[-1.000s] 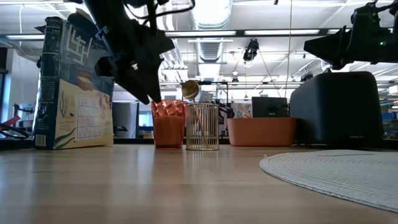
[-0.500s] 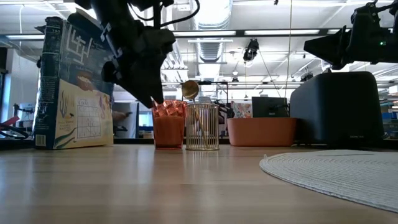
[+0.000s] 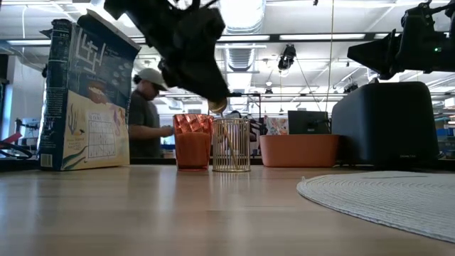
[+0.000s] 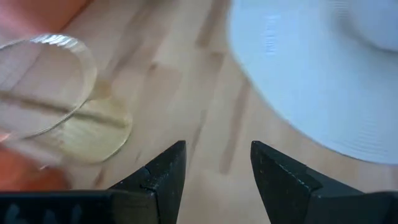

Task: Arrange a breakfast setting
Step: Move the white placemat to the center of the table

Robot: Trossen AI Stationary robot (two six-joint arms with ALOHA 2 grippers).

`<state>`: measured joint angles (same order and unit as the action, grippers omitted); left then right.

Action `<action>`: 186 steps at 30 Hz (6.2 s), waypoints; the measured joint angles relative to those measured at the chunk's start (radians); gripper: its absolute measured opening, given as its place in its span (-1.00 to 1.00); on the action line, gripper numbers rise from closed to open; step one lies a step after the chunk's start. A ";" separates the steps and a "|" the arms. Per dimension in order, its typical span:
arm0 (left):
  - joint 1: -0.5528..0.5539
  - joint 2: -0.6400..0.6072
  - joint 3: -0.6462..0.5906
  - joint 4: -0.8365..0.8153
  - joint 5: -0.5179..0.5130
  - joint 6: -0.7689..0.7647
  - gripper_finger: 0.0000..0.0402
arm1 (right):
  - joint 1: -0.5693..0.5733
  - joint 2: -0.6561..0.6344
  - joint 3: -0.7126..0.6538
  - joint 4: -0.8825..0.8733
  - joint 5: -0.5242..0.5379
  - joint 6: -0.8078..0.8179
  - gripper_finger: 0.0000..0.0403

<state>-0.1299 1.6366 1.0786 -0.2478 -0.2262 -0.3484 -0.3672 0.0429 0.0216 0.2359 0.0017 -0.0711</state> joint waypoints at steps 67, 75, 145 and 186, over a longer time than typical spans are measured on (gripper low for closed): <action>-0.098 0.446 0.276 0.484 0.340 0.281 -0.18 | 0.000 0.002 -0.002 0.271 -0.001 0.660 -0.39; -0.094 0.446 0.281 0.469 0.341 0.319 -0.18 | 0.000 0.007 0.040 0.200 -0.001 0.725 -0.39; 0.048 0.575 0.364 0.412 0.471 0.418 -0.18 | 0.027 0.733 1.131 -1.631 0.017 0.584 -0.39; -0.036 0.576 0.361 0.355 0.451 0.391 -0.18 | 0.852 1.150 1.117 -1.411 0.079 1.024 -0.39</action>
<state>-0.1656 2.2128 1.4395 0.1075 0.2249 0.0429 0.4848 1.1924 1.1385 -1.1751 0.0810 0.9526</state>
